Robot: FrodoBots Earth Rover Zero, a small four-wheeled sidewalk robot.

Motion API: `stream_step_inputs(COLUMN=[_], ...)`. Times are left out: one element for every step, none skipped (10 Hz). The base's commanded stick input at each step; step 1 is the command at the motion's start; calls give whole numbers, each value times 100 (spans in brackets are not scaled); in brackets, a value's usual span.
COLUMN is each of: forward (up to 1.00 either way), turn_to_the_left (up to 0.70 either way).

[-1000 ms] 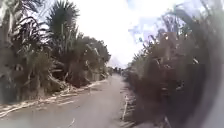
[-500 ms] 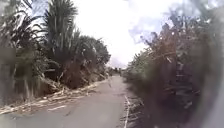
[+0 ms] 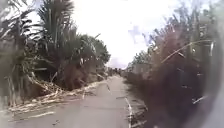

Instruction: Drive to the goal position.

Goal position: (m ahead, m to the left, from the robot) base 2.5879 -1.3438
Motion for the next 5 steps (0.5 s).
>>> stream_step_inputs(forward=[70,70,70,70,70], turn_to_the_left=[0,0,0,0,0])
